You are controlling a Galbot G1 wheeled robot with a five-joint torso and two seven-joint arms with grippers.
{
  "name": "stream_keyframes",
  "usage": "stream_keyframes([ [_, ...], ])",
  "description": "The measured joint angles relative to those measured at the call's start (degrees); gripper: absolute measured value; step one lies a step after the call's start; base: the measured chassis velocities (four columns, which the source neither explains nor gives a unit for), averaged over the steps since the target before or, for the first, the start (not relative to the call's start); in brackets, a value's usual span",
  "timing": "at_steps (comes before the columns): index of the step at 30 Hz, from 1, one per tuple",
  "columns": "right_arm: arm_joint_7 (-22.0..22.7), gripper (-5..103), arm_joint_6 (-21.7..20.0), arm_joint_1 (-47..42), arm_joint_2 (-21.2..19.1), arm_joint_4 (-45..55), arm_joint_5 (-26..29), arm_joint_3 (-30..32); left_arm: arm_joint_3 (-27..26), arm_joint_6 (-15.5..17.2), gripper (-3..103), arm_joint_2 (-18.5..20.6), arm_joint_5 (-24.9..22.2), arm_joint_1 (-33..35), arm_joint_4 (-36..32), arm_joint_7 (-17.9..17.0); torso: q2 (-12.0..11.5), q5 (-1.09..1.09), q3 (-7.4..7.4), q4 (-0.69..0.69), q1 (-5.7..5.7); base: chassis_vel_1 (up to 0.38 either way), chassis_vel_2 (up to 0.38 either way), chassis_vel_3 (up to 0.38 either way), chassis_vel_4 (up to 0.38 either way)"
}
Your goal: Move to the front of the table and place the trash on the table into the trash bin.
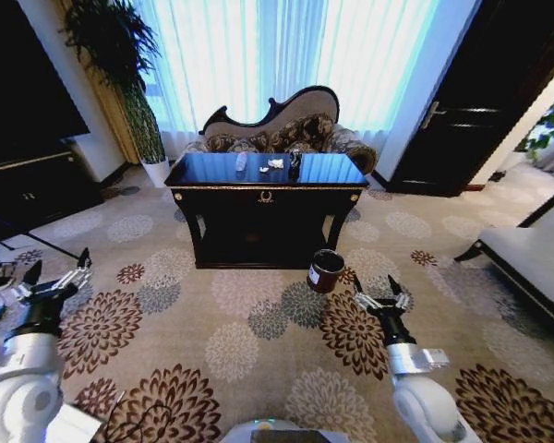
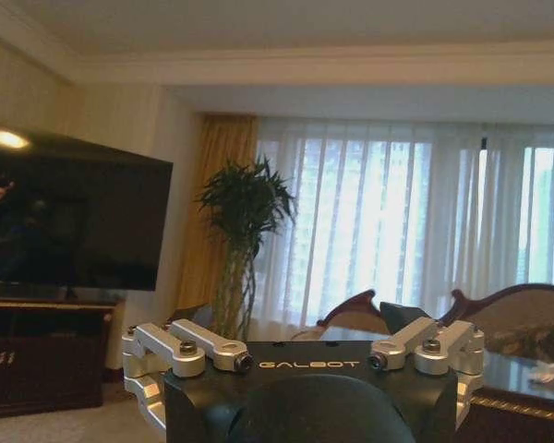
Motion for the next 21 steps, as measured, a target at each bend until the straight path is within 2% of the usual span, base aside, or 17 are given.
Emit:
stream_keyframes([
  [3, 3.22, 100, -2.78, -2.36, -1.23, 4.20, 2.05, -1.69, 0.07, -0.48, 100, 0.24, 0.11, 0.07, 1.57, -0.40, 0.00, -0.04, 0.00, 0.00, 0.00, 0.000, 0.000, 0.000, 0.000],
  [5, 3.88, 100, -3.02, -3.43, -1.14, 5.47, 2.17, -2.62, -0.18, -0.54, 100, 0.37, -0.45, 0.17, 1.78, -0.47, 0.00, -0.03, 0.00, 0.01, 0.00, 0.000, 0.000, 0.000, 0.000],
  [10, 5.46, 100, -2.58, -5.75, 1.69, 9.27, -0.84, -6.42, -1.12, -0.59, 100, 1.24, -1.39, 0.05, 2.11, -0.77, 0.00, -0.02, 0.00, 0.00, 0.00, 0.000, 0.000, 0.000, 0.000],
  [16, 4.80, 100, -1.70, -4.50, 3.51, 9.99, -2.83, -7.38, -0.93, -0.60, 100, 0.07, -1.21, 1.37, -0.76, -0.87, 0.00, -0.02, 0.00, 0.00, 0.00, 0.000, 0.000, 0.000, 0.000],
  [17, 4.51, 100, -1.64, -3.85, 3.65, 9.67, -2.85, -7.00, -0.91, 0.02, 96, -0.10, -1.21, 1.53, -1.63, -1.44, 0.00, 0.00, 0.00, 0.00, 0.00, 0.000, 0.000, 0.000, 0.000],
  [21, 3.92, 100, -2.07, -2.79, 3.91, 9.50, -1.77, -5.93, -1.00, 2.26, 100, -0.11, -1.66, 1.77, -3.22, -3.74, 0.00, -0.01, 0.00, 0.00, 0.00, 0.000, 0.000, 0.000, 0.000],
])
